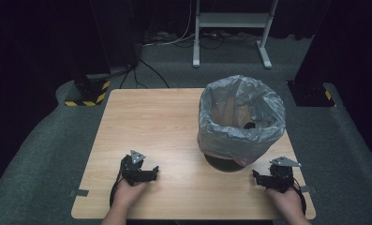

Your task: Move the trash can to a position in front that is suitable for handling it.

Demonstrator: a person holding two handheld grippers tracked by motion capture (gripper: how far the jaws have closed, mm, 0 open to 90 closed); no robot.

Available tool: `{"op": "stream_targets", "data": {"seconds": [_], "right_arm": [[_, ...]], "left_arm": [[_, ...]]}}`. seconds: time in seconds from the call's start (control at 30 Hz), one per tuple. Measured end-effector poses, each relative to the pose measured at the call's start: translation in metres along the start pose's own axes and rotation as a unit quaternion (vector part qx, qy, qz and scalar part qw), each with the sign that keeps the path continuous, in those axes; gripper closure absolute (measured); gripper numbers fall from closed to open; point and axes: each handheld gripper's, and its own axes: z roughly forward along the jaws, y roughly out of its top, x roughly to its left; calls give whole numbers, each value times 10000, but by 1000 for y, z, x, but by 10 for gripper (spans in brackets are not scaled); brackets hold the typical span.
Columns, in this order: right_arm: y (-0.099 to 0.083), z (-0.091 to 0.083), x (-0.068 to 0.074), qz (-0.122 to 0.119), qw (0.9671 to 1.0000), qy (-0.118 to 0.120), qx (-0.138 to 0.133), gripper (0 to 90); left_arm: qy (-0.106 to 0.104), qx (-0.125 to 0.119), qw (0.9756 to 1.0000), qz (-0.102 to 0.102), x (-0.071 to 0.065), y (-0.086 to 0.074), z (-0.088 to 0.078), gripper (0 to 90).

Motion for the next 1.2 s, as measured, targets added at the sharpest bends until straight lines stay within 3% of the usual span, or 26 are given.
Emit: {"op": "stream_targets", "data": {"seconds": [0.33,0.6,0.67,0.8,0.9,0.97,1.1,1.2], "right_arm": [[0,0,-1,-28,10000,-10,-8,96],[-2,-3,-6,174,9998,-99,-52,101],[-2,-9,-10,585,9982,-33,-157,101],[3,-19,-12,500,9971,-170,-539,101],[7,-25,-11,390,9971,-179,-630,101],[10,-30,-9,280,9965,-261,-737,102],[12,-38,-9,50,9955,-520,-788,107],[13,-39,-13,245,9957,-496,-748,101]], "left_arm": [[-24,32,10000,23,0,1,1,34],[-71,68,9999,57,1,2,2,13],[-74,86,9999,37,1,2,2,10],[-39,166,9998,37,-1,3,1,15],[-10,210,9998,38,-1,5,1,14],[-87,213,9997,-103,-2,6,0,14],[-138,197,9996,-165,-6,9,-5,26],[-325,72,9994,-40,-12,21,-10,35]]}}
